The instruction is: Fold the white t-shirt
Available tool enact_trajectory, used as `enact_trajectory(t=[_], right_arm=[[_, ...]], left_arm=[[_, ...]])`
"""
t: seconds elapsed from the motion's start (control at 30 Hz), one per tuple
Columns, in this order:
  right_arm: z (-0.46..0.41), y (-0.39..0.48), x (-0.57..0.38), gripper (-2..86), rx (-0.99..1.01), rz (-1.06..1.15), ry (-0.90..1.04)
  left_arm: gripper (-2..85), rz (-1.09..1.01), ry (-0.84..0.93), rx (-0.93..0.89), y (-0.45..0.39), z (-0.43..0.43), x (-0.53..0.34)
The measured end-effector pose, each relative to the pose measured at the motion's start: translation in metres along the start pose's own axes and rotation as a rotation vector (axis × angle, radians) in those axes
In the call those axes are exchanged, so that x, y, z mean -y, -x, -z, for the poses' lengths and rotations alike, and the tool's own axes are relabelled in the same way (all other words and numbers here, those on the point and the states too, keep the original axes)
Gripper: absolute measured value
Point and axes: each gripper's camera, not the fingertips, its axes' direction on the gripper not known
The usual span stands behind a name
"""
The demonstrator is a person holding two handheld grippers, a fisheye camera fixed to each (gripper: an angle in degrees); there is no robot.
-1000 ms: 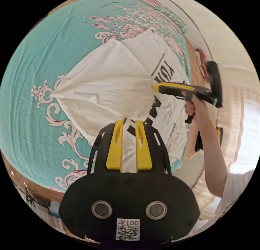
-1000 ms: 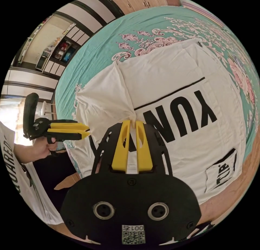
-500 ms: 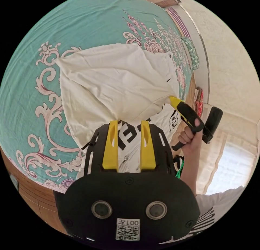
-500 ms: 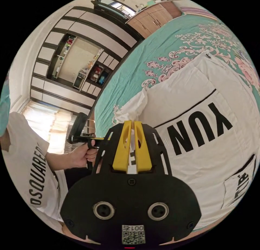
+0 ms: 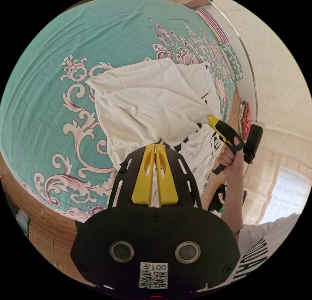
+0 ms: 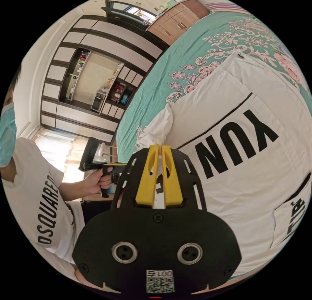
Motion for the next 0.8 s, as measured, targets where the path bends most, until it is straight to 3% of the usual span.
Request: enact_trajectory(t=[0.27,0.4,0.53,0.7,0.8], right_arm=[[-0.005,-0.014,-0.004,0.9,-0.015,-0.005,0.014],[-0.008,-0.015,-0.002,0.9,-0.014,0.0,0.025],[-0.012,-0.013,0.002,1.0,-0.022,0.011,0.036],[-0.016,-0.013,0.004,1.1,-0.06,0.018,0.058],[-0.018,-0.018,0.003,1.0,-0.058,0.008,0.053]], left_arm=[[3.4,-0.067,-0.038,0.17,0.025,0.029,0.005],[5.6,0.013,-0.067,0.111,0.045,0.038,0.029],[0.2,0.071,-0.068,0.106,0.058,0.034,0.039],[-0.7,0.008,-0.099,0.193,0.062,0.056,0.029],[-0.3,-0.029,-0.08,0.146,0.07,0.058,0.027]])
